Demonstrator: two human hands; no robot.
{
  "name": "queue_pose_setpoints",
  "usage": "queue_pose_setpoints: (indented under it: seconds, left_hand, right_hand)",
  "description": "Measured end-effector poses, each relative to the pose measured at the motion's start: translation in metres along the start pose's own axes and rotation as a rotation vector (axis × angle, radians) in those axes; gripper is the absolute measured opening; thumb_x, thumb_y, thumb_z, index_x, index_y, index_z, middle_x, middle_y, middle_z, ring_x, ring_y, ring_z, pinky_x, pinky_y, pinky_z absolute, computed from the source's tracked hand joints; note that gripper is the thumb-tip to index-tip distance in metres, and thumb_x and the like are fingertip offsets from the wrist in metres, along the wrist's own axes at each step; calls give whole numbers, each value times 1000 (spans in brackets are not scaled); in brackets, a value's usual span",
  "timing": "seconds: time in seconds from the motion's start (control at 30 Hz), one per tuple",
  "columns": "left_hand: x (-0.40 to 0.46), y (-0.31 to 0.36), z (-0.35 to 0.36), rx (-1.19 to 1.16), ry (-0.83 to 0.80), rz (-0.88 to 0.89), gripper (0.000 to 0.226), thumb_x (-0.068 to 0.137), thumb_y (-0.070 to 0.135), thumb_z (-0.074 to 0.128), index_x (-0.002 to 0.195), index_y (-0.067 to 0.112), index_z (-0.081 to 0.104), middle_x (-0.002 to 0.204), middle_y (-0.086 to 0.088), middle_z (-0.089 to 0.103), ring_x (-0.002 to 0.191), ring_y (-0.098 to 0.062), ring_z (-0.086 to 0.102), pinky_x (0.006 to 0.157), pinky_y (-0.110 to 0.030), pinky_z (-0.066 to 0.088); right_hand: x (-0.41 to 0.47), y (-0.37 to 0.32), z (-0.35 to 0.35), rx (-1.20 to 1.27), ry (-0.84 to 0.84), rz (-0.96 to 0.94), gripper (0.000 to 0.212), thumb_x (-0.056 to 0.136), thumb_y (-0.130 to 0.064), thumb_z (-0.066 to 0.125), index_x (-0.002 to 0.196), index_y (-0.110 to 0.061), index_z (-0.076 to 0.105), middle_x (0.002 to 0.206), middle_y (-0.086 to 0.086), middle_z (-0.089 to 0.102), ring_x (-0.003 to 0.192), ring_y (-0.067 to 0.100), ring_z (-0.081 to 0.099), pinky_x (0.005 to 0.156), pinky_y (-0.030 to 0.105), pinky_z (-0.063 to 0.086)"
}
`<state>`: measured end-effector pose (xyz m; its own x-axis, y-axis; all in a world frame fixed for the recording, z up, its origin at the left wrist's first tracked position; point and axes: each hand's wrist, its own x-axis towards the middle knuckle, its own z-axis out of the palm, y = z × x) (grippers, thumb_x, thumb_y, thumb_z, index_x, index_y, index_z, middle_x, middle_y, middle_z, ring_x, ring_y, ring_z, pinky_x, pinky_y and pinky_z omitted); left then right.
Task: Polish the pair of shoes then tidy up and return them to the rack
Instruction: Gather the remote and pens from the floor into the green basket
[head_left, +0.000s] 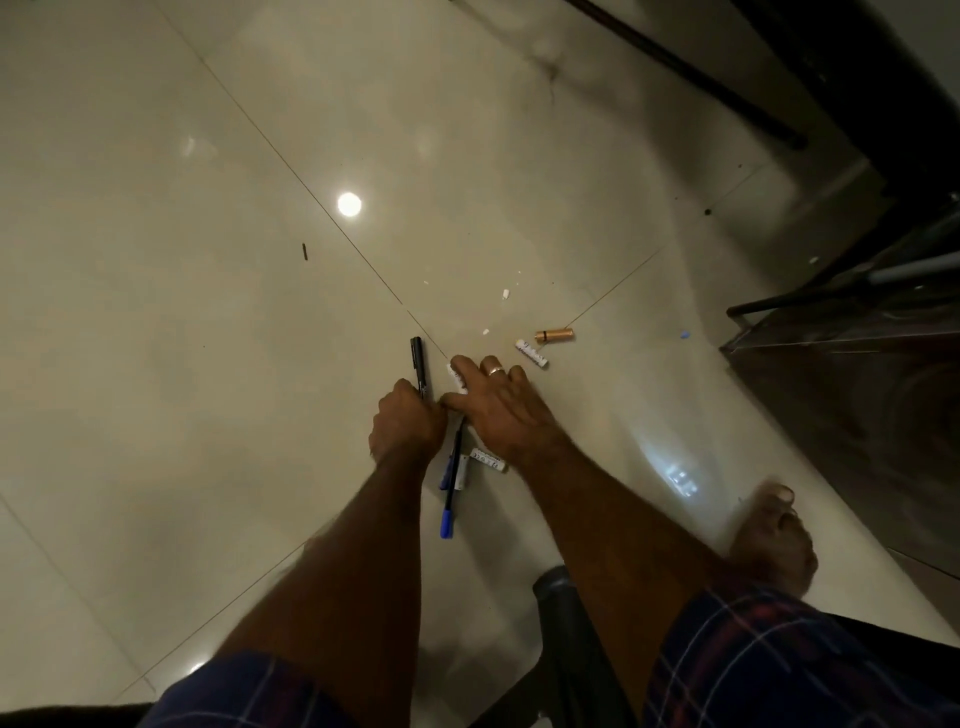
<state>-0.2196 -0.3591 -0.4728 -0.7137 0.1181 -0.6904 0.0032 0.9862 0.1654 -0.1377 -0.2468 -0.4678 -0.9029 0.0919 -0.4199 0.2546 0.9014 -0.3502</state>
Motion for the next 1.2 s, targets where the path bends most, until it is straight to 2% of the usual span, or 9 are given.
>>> queue_pose_setpoints:
  seconds: [0.07,0.27,0.4,0.5,0.63,0.8,0.97,1.1,1.2]
  left_hand:
    - [2,-3,0,0,0,-3,34,94,32,58,118,8,54,117,-16,62,103,-36,62,82,-42,54]
    - [1,-3,5,-33,-65,-2,26,95,26,56,114,8,54,112,-14,61,99,-33,61,82,-43,55]
    - [1,-6,6,-103,-38,23,19,91,24,54,103,9,55,105,-15,62,93,-34,62,79,-44,56]
    - [4,-6,3,-147,14,31,18,89,24,53,100,10,54,102,-14,64,90,-35,63,79,-43,56]
    - [7,-2,-3,-175,40,26,19,94,22,56,107,8,56,105,-15,62,92,-33,60,77,-41,52]
    - [9,-8,-5,-197,60,-16,19,94,26,59,105,10,57,106,-14,63,93,-34,62,82,-46,56]
    - [11,-11,-4,-266,83,-64,14,95,22,56,103,10,57,99,-10,59,88,-33,63,79,-44,57]
    - [10,-10,-1,-252,41,-73,16,95,20,58,101,6,63,99,-10,66,86,-28,65,79,-42,58]
    - [6,-12,-5,-193,-1,-70,20,97,20,57,100,5,69,98,-14,69,87,-29,68,82,-43,59]
  right_hand:
    - [3,1,2,-35,-8,-33,31,92,-15,56,117,-32,62,150,4,33,124,31,40,90,43,38]
    - [7,17,-4,-33,-22,-37,15,93,-18,57,106,-23,61,109,8,44,101,29,47,70,38,38]
    - [4,27,-1,-27,-1,-75,28,89,-4,55,111,-18,61,109,8,51,99,29,50,70,39,37]
    - [-5,40,2,107,52,-121,40,76,11,53,109,-10,60,92,11,59,81,31,55,64,34,32]
    - [-18,45,-10,217,163,-15,36,81,-4,28,106,-14,52,81,2,47,75,20,38,65,34,32]
    - [-16,53,-16,314,18,58,26,80,-21,57,103,-16,45,91,1,48,90,26,47,71,39,46]
    - [0,46,-9,306,237,200,22,86,-23,69,96,-9,54,95,12,57,90,33,54,75,41,47]
    - [30,20,-6,248,178,259,31,87,-27,71,109,-9,57,117,11,52,104,28,52,84,39,44]
    - [42,7,-4,145,112,244,26,91,-15,64,116,-11,58,121,10,53,109,27,54,87,37,47]
